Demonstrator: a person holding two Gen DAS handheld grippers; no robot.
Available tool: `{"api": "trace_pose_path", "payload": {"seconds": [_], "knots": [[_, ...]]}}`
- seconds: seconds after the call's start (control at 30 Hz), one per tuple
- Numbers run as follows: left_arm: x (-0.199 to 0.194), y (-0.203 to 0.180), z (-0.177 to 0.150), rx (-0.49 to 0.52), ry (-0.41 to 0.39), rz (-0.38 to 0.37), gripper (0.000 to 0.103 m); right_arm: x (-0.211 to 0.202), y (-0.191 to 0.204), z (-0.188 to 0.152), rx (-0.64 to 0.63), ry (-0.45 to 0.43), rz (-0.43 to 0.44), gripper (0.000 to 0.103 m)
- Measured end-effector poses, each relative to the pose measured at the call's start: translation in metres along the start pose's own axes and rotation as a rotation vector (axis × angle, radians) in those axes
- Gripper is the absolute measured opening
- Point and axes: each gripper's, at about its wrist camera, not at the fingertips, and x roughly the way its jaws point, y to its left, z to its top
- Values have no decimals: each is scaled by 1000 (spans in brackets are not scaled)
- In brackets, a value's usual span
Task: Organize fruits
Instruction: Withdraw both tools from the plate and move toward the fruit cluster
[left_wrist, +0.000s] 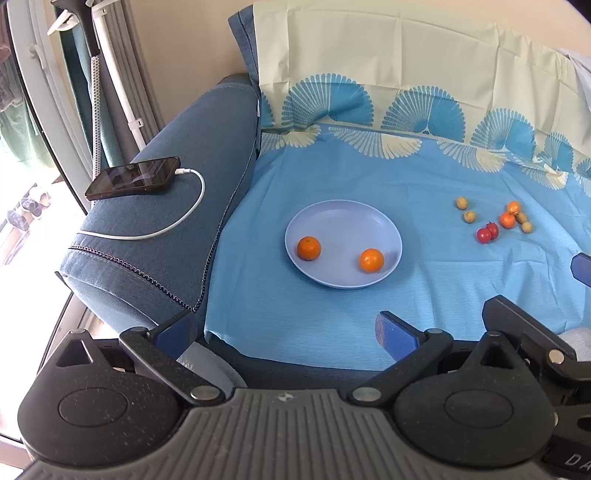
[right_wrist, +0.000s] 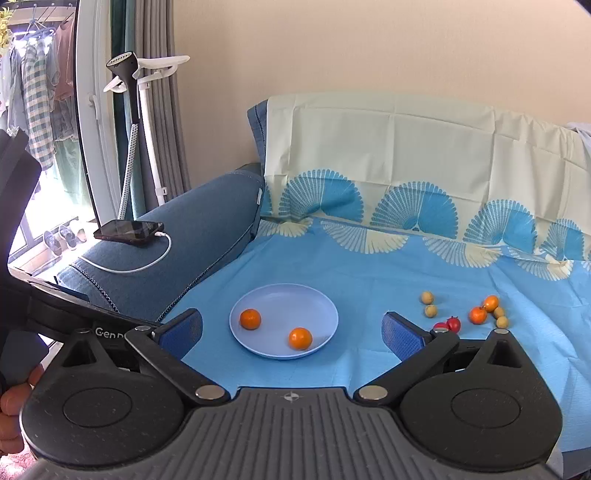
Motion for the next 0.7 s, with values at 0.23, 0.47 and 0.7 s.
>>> {"api": "trace_pose_path", "payload": {"seconds": [0.23, 0.47, 0.7], "knots": [[16, -8, 3, 19, 36, -6, 103, 11, -8, -3, 12, 30, -1, 102], [40, -16, 2, 49, 97, -2, 103, 30, -18, -12, 50, 81, 4, 102], [64, -24, 5, 69, 150, 6, 103, 50, -30, -19, 89, 127, 1, 102]]}}
